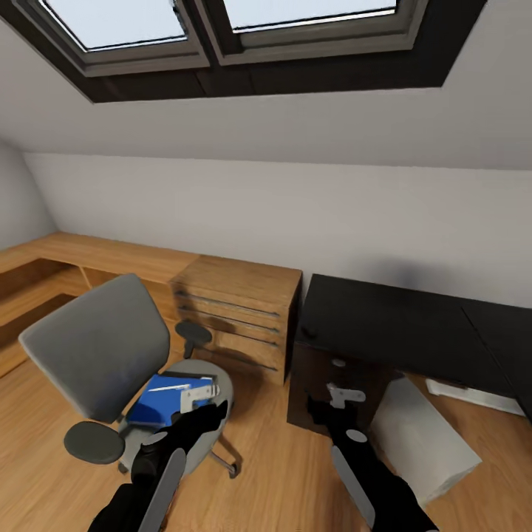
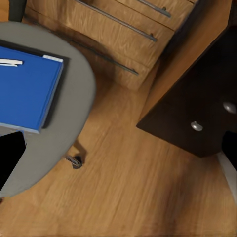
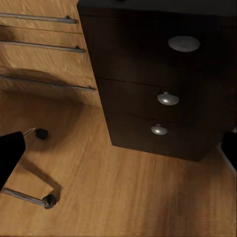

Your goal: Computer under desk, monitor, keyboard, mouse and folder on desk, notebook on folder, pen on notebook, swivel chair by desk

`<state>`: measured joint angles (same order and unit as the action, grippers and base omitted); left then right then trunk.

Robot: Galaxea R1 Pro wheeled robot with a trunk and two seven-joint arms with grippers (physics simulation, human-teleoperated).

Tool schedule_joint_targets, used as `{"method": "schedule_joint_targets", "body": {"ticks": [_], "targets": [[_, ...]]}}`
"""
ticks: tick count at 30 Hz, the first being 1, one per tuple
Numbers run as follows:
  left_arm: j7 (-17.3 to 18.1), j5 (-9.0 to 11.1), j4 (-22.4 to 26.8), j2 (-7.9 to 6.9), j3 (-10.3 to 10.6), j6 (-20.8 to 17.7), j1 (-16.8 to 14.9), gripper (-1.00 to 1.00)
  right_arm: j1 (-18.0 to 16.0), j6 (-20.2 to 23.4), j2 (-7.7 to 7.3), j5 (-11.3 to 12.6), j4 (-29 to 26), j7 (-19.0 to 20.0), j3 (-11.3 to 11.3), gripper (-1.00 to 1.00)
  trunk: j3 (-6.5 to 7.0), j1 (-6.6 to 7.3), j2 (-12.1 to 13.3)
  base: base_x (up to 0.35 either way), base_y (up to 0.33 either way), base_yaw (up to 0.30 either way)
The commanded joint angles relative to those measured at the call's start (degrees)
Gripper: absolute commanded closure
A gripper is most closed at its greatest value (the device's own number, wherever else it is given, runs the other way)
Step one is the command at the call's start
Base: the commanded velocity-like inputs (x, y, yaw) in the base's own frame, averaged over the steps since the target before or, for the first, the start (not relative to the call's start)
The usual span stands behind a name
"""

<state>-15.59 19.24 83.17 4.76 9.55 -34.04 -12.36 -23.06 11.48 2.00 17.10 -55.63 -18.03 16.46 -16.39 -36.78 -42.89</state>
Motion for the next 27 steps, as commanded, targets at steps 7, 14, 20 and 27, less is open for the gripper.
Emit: {"method": "schedule_joint_targets", "body": {"ticks": [7,14,20,27], "targets": [[-0.75,0.52,-3.56,-0.46,-0.7,0.28,-0.03,-1.0,-0.06,-6.36,0.1,0.38,4.63,-0.35,2.64,-1.0,-0.09,0.02,-0.08,-0.3,0.149,-0.109],[-0.22,0.43,-17.2,-2.61,-4.23,3.68,-0.03,-1.0,-0.06,-12.57,1.47,0.55,13.2,-0.34,10.4,-1.0,-0.09,0.02,-0.08,-0.274,0.208,-0.013],[-0.08,0.27,-22.84,-4.38,-5.03,10.39,-0.03,-1.0,-0.06,-21.78,5.66,0.38,25.24,-0.33,12.75,-1.0,-0.09,0.02,-0.08,-0.224,0.269,-0.001],[-0.1,-1.19,-35.77,-4.5,-2.04,17.06,-0.03,-1.0,-0.06,-31.24,7.27,0.45,36.66,-0.34,13.97,-1.0,-0.09,0.02,-0.08,-0.14,0.09,0.0]]}}
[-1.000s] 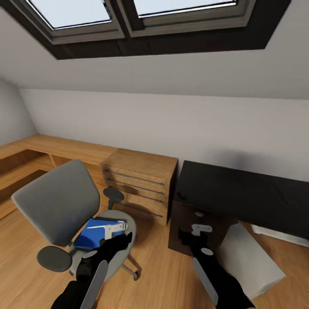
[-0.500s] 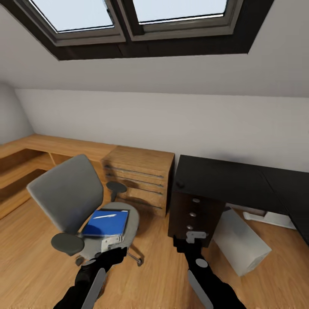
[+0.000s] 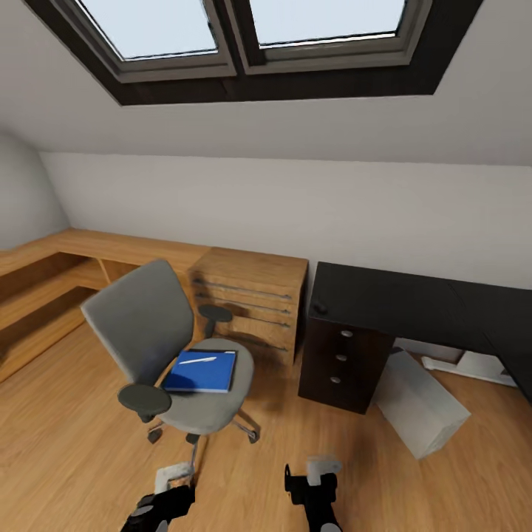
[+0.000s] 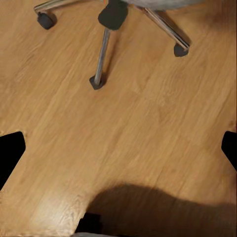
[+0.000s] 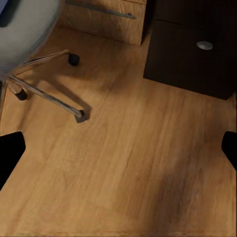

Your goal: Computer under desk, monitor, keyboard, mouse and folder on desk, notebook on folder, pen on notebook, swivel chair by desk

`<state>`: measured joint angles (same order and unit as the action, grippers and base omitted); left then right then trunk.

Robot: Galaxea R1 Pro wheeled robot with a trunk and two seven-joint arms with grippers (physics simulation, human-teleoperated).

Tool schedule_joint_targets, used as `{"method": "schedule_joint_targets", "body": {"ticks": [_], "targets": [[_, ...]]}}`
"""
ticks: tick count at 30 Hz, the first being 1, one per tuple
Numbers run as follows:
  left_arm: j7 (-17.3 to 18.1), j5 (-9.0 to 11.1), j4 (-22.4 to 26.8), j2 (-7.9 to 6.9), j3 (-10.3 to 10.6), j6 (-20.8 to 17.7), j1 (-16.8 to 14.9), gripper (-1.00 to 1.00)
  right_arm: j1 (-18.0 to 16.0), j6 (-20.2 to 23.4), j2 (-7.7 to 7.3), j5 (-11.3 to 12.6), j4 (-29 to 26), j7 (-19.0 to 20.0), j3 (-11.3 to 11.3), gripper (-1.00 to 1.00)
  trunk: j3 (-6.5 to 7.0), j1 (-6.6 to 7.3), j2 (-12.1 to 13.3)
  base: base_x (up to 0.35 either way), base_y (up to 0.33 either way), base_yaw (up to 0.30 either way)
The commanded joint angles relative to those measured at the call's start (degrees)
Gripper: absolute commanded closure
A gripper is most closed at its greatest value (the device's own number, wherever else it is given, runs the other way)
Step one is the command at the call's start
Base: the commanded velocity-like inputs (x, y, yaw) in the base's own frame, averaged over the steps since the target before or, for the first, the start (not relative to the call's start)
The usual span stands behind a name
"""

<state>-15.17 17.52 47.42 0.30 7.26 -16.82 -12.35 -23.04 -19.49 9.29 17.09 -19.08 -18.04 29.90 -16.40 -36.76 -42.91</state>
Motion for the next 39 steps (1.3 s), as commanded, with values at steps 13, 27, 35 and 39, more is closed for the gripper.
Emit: {"method": "schedule_joint_targets", "body": {"ticks": [13,27,35,39], "targets": [[-0.55,-0.46,-8.49,-0.12,5.68,9.42,-0.04,-1.0,-0.07,-15.5,-0.74,0.89,12.93,-0.33,0.41,-1.0,-0.07,0.0,-0.07,-0.013,-0.179,0.0],[-0.52,-0.56,-16.04,-0.12,6.09,14.37,-0.04,-1.0,-0.07,-17.47,-0.76,0.93,14.36,-0.33,0.42,-1.0,-0.07,0.0,-0.07,-0.144,-0.026,0.0],[-0.67,-0.64,-20.25,-0.01,6.46,20.49,-0.04,-1.0,-0.07,-17.51,-0.76,0.88,14.41,-0.24,0.42,-1.0,-0.07,0.0,-0.07,-0.306,-0.165,0.0],[-0.6,-0.65,-20.46,-0.03,6.51,20.77,-0.04,-1.0,-0.07,-17.51,-0.76,0.86,14.42,-0.15,0.42,-1.0,-0.07,0.0,-0.07,-0.319,-0.098,0.0]]}}
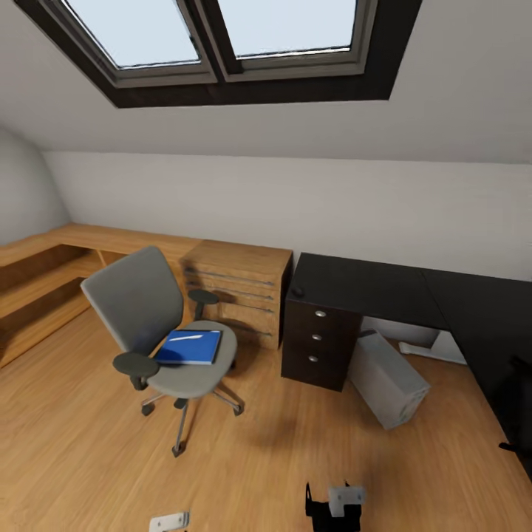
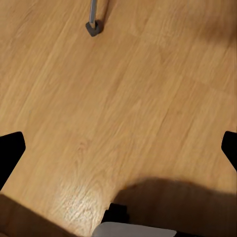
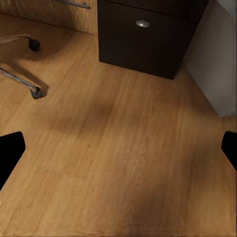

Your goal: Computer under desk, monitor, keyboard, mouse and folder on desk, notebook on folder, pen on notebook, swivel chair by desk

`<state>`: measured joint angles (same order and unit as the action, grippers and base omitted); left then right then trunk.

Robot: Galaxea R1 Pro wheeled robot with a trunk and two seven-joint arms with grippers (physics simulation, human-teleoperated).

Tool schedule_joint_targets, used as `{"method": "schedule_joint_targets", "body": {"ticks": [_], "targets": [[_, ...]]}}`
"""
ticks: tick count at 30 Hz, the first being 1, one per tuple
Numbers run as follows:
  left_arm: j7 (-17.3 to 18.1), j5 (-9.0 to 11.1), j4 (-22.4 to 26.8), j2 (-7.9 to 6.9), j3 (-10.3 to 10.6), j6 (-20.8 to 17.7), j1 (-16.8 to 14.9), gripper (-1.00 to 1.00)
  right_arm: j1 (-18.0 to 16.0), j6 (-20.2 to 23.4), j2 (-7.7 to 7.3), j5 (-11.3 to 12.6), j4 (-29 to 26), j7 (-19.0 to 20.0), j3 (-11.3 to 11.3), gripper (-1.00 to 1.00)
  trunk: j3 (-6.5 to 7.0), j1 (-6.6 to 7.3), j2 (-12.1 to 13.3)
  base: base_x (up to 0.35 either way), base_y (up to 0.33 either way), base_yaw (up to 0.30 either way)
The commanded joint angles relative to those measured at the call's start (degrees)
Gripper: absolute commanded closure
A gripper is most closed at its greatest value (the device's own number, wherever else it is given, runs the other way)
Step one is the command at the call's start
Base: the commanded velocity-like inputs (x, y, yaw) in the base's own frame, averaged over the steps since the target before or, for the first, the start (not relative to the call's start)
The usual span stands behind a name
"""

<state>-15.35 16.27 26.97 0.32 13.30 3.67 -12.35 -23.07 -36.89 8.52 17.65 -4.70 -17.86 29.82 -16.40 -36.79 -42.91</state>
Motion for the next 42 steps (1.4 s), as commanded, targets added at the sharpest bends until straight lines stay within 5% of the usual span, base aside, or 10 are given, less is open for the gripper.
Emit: {"method": "schedule_joint_targets", "body": {"ticks": [1,42], "targets": [[-0.41,0.61,-0.05,-0.05,0.48,0.31,-0.05,-1.0,-0.04,-0.11,0.01,0.29,0.04,-0.3,0.5,-1.0,-0.08,0.03,-0.06,-0.326,-0.048,0.0],[-0.38,0.69,-3.59,0.38,0.51,0.37,-0.05,-1.0,-0.04,-0.14,0.24,0.35,0.04,-0.16,0.6,-1.0,-0.08,0.03,-0.06,-0.333,-0.058,0.0]]}}
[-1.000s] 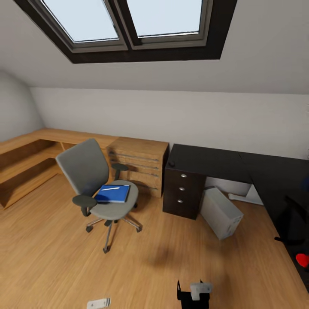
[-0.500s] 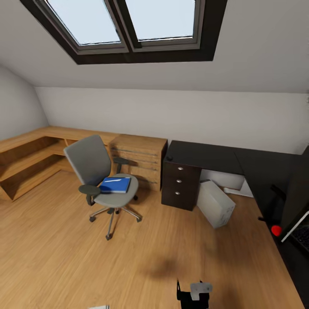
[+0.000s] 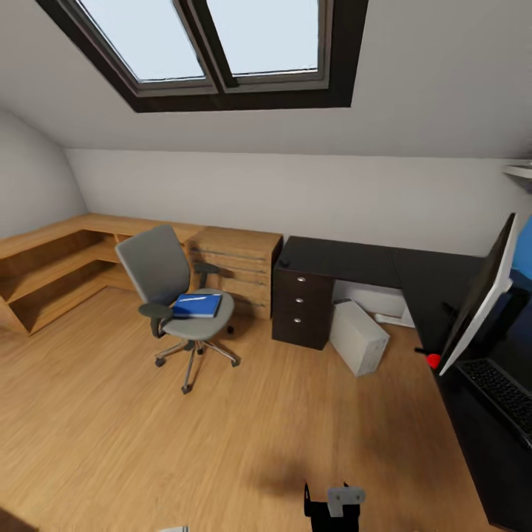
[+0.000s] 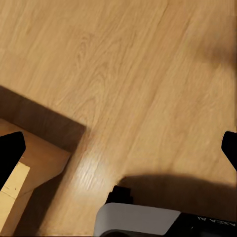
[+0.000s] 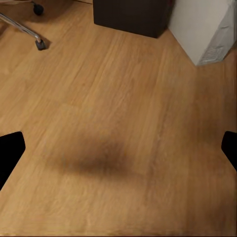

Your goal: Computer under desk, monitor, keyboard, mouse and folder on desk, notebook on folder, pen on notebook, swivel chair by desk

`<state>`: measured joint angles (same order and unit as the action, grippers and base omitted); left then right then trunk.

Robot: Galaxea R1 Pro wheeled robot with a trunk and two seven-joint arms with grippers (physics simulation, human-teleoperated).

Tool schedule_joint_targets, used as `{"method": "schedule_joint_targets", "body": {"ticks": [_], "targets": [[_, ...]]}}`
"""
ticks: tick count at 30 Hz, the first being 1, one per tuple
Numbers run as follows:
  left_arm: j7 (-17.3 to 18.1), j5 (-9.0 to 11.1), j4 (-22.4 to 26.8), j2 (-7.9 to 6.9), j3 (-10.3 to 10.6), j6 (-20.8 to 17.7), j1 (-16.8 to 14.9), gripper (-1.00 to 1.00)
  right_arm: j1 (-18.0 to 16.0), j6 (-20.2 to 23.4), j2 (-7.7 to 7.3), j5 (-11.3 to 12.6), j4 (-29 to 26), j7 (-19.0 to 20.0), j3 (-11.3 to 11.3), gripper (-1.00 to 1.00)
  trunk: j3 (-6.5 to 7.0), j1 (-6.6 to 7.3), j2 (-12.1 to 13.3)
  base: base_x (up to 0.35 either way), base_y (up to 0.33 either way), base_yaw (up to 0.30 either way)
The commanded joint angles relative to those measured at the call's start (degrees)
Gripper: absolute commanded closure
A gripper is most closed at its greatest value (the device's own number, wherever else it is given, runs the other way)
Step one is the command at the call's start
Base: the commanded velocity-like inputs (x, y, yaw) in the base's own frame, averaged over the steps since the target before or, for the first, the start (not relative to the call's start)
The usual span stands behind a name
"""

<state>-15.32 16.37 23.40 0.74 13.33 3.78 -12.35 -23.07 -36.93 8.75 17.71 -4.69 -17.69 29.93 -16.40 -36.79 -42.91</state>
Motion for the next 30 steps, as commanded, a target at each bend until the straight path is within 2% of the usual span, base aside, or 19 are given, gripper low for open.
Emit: {"method": "schedule_joint_targets", "body": {"ticks": [1,18,30], "targets": [[-0.41,0.6,-0.02,-0.04,0.48,0.26,-0.05,-1.0,-0.04,-0.12,0.02,0.3,0.03,-0.33,0.49,-1.0,-0.08,0.03,-0.06,-0.33,-0.156,0.0],[-0.4,0.58,-0.02,-0.04,0.47,0.56,-0.05,-1.0,-0.04,-0.36,-0.03,0.31,0.03,-0.33,0.48,-1.0,-0.08,0.03,-0.06,-0.315,-0.178,-0.007],[-0.5,0.51,0.07,-0.04,0.55,0.87,-0.05,-1.0,-0.04,-0.42,-0.05,0.31,0.03,-0.33,0.48,-1.0,-0.08,0.03,-0.06,-0.273,-0.231,-0.258]]}}
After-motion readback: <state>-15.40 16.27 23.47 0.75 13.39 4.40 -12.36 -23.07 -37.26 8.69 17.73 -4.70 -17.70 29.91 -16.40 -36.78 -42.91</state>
